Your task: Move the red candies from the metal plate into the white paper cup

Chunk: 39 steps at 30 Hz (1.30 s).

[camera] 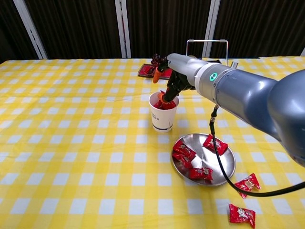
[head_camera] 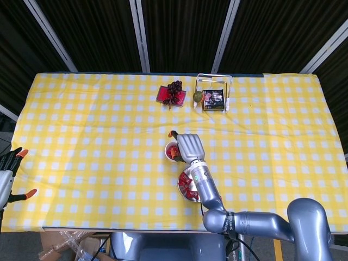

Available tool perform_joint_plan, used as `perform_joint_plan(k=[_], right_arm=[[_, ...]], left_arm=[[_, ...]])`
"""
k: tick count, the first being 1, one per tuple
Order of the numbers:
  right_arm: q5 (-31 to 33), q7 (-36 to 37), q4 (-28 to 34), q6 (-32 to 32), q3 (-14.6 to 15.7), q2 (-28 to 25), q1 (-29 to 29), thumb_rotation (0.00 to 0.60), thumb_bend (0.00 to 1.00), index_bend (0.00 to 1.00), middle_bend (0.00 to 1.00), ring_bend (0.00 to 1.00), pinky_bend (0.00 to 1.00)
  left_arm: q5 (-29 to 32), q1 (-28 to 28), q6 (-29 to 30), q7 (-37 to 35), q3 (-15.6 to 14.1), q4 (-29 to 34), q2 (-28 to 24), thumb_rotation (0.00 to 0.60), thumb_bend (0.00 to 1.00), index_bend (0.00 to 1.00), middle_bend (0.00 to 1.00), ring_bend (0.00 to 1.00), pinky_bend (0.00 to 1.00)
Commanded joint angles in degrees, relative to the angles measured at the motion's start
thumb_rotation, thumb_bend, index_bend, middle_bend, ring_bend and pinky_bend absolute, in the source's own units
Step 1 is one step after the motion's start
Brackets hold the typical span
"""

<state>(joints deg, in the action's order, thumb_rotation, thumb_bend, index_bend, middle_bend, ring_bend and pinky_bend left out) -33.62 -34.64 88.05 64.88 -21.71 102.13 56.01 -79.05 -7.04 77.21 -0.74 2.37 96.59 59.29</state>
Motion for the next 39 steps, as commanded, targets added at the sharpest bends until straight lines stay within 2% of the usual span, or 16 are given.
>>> perform_joint_plan(k=[1, 16, 23, 29, 35, 36, 39], right_arm=[[-0.16, 0.19, 0.34, 0.16, -0.05, -0.24, -0.17, 0.600, 0.48, 0.21, 0.83, 0.95, 0.97], [-1.89, -0.19, 5.51, 2.92, 0.32, -2.19, -1.33, 0.600, 0.36, 0.17, 0.83, 0.94, 0.96], [-2.92, -0.18, 6.68, 3.59, 0.88, -2.25, -1.64, 0.600, 0.36, 0.17, 0.83, 0.93, 0.96], [-6.88, -2.09, 13.31, 5.47, 3.79, -6.64, -3.48, 0.600, 0.36, 0.17, 0.83, 0.93, 0.95], [-10.49, -1.58, 19.86, 4.25, 7.85, -12.50, -6.21, 0.600, 0.36, 0.25, 0.83, 0.93, 0.95], [-15.11, -1.29, 22.75, 3.08, 12.00, -16.46, -8.04, 0.600, 0.36, 0.27, 0.83, 0.93, 0.95], [-24.43, 2.44, 24.36, 1.77, 17.19, -21.96, -11.18, 0.600, 0.36, 0.31, 0.83, 0.93, 0.95]], left_arm=[[-0.01, 0.02, 0.10, 0.17, 0.01, 0.04, 0.03, 0.600, 0.01, 0.00, 0.00, 0.00, 0.00], [-0.26, 0.11, 0.56, 0.26, 0.01, -0.16, 0.25, 0.600, 0.01, 0.00, 0.00, 0.00, 0.00], [-0.29, 0.26, 0.87, 0.13, 0.05, -0.20, 0.23, 0.600, 0.01, 0.00, 0.00, 0.00, 0.00], [-0.38, 0.26, 0.85, -0.20, 0.03, -0.40, 0.18, 0.600, 0.01, 0.00, 0.00, 0.00, 0.00], [-0.70, 0.33, 1.08, -0.02, -0.06, -0.42, 0.26, 0.600, 0.01, 0.00, 0.00, 0.00, 0.00], [-0.79, 0.44, 1.45, 0.13, -0.01, -0.48, 0.33, 0.600, 0.01, 0.00, 0.00, 0.00, 0.00], [-0.86, 0.56, 1.76, 0.36, -0.01, -0.52, 0.51, 0.600, 0.01, 0.00, 0.00, 0.00, 0.00]])
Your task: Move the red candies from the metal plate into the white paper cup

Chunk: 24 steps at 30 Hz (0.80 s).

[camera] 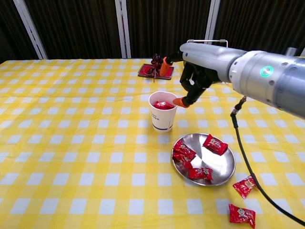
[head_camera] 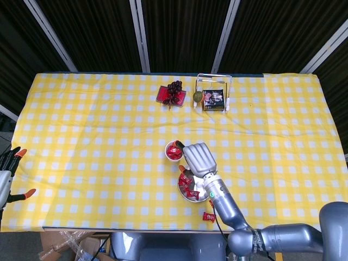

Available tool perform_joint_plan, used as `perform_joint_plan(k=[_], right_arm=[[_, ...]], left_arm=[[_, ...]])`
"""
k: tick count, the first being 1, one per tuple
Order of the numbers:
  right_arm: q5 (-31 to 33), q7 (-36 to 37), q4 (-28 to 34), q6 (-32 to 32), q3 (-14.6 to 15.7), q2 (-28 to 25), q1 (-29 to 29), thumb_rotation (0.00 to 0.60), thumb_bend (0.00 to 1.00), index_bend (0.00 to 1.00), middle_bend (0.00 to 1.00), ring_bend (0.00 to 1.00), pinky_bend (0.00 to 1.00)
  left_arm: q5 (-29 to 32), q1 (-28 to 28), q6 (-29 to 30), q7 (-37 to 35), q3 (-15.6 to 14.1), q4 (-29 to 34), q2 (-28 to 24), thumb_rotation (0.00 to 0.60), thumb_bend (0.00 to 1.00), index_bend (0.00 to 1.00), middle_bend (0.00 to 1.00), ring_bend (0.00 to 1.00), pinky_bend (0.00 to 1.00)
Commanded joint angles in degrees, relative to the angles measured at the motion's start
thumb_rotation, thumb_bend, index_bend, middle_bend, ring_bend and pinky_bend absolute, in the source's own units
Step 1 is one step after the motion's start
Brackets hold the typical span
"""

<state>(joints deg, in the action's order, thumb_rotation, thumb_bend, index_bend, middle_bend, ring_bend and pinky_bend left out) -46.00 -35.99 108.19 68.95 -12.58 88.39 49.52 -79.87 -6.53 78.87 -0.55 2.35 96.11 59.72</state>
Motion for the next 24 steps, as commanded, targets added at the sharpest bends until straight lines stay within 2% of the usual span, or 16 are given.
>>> perform_joint_plan(k=[1, 6, 10, 15, 24], right_arm=[[-13.33, 4.32, 4.34, -2.28, 8.84, -8.93, -5.24, 0.600, 0.36, 0.32, 0.83, 0.93, 0.95], [-16.88, 6.99, 6.43, -1.81, 13.93, -12.85, -9.52, 0.600, 0.36, 0.33, 0.83, 0.93, 0.95], [-18.98, 7.77, 6.24, -0.76, 16.12, -13.11, -12.15, 0.600, 0.36, 0.33, 0.83, 0.93, 0.95], [-21.21, 8.72, 4.30, 0.26, 17.96, -11.52, -15.07, 0.600, 0.36, 0.38, 0.83, 0.93, 0.95], [-25.28, 9.25, 0.61, 1.20, 20.47, -9.39, -19.12, 0.600, 0.36, 0.39, 0.83, 0.93, 0.95]], left_arm=[[-0.06, 0.07, 0.13, 0.28, -0.01, -0.06, 0.11, 0.600, 0.01, 0.00, 0.00, 0.00, 0.00], [-0.43, 0.14, 0.72, 1.48, -0.01, -0.32, 0.58, 0.600, 0.01, 0.00, 0.00, 0.00, 0.00], [-0.56, 0.35, 1.28, 1.86, 0.01, -0.30, 0.81, 0.600, 0.01, 0.00, 0.00, 0.00, 0.00], [-1.20, 0.61, 2.15, 2.41, -0.06, -0.51, 1.14, 0.600, 0.01, 0.00, 0.00, 0.00, 0.00], [-1.52, 0.83, 2.83, 2.95, -0.01, -0.81, 1.63, 0.600, 0.01, 0.00, 0.00, 0.00, 0.00]])
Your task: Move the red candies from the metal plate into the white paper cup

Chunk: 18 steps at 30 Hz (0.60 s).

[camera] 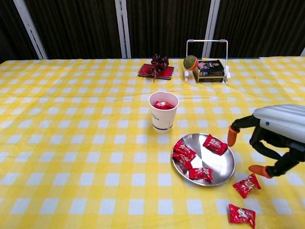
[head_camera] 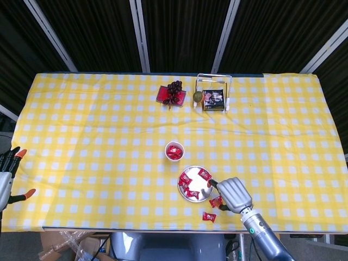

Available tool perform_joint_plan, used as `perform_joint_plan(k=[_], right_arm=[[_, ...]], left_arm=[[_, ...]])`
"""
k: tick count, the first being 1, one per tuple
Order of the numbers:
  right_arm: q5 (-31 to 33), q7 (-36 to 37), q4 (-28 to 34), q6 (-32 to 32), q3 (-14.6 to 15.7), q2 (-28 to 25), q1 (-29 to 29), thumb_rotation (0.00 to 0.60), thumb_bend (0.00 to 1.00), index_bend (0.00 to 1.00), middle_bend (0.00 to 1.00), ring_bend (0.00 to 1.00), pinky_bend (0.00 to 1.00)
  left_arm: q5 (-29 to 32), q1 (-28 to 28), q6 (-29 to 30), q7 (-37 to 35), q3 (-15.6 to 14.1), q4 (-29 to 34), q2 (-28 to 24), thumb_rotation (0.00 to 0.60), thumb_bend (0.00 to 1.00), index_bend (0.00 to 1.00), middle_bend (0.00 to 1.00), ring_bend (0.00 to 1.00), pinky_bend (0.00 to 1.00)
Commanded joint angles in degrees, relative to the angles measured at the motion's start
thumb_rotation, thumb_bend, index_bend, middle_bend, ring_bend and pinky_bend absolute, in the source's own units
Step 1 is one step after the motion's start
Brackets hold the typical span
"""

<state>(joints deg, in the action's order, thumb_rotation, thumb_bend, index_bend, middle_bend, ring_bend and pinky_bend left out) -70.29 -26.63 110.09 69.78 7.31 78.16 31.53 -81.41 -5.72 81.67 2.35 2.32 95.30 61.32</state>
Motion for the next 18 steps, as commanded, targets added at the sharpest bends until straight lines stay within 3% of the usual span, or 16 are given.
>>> perform_joint_plan(k=[1, 18], right_arm=[[-1.10, -0.20, -1.70, 0.40, 0.56, 1.11, -1.43, 0.600, 0.36, 0.39, 0.83, 0.93, 0.95], [0.42, -1.65, -8.64, -0.80, -0.19, 5.54, -5.75, 0.600, 0.36, 0.39, 0.83, 0.93, 0.95]], left_arm=[[0.01, 0.02, 0.06, 0.09, 0.03, 0.00, 0.05, 0.600, 0.01, 0.00, 0.00, 0.00, 0.00], [-0.23, 0.10, 0.11, -0.48, 0.07, -0.13, -0.11, 0.600, 0.01, 0.00, 0.00, 0.00, 0.00]])
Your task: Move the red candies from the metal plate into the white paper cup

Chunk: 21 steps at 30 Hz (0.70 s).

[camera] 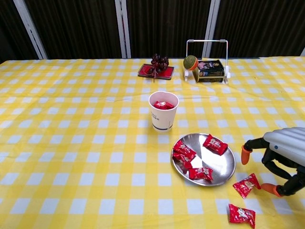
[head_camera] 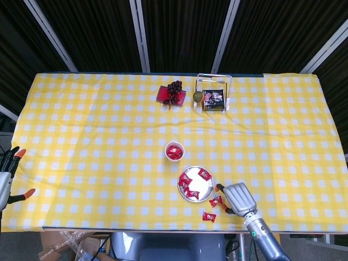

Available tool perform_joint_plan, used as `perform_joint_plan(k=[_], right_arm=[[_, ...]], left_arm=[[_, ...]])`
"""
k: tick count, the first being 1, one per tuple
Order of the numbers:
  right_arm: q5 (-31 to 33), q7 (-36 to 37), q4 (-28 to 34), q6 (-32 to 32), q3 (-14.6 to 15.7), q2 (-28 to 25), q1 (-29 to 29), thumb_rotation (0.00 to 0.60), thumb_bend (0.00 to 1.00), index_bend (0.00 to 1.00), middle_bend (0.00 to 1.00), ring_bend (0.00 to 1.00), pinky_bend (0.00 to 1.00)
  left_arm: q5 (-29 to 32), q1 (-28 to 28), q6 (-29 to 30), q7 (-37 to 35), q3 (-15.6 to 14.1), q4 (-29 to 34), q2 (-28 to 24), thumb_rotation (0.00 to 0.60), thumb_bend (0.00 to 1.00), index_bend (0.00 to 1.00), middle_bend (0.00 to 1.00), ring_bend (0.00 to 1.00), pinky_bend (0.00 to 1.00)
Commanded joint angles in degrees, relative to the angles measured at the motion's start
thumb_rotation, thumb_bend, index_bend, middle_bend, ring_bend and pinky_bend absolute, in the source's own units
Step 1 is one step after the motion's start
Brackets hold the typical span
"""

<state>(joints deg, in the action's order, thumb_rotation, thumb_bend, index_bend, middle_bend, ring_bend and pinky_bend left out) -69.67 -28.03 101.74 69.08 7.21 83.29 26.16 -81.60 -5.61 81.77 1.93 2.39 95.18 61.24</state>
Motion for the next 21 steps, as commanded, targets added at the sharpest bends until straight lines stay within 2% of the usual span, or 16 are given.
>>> perform_joint_plan(k=[1, 8, 21], right_arm=[[-0.35, -0.32, -0.37, -0.12, -0.16, 0.57, -0.54, 0.600, 0.36, 0.39, 0.83, 0.93, 0.95], [-0.89, -0.83, -1.15, -0.59, -0.53, 1.79, -1.59, 0.600, 0.35, 0.39, 0.83, 0.93, 0.95], [-0.63, -0.11, -2.50, -2.35, -1.61, 2.13, -2.63, 0.600, 0.35, 0.54, 0.83, 0.93, 0.95]], left_arm=[[-0.05, 0.01, 0.01, -0.07, 0.00, -0.03, -0.03, 0.600, 0.01, 0.00, 0.00, 0.00, 0.00], [-0.08, 0.03, -0.03, -0.19, 0.00, -0.04, -0.07, 0.600, 0.01, 0.00, 0.00, 0.00, 0.00], [0.07, 0.01, -0.20, -0.34, 0.06, 0.02, -0.16, 0.600, 0.01, 0.00, 0.00, 0.00, 0.00]])
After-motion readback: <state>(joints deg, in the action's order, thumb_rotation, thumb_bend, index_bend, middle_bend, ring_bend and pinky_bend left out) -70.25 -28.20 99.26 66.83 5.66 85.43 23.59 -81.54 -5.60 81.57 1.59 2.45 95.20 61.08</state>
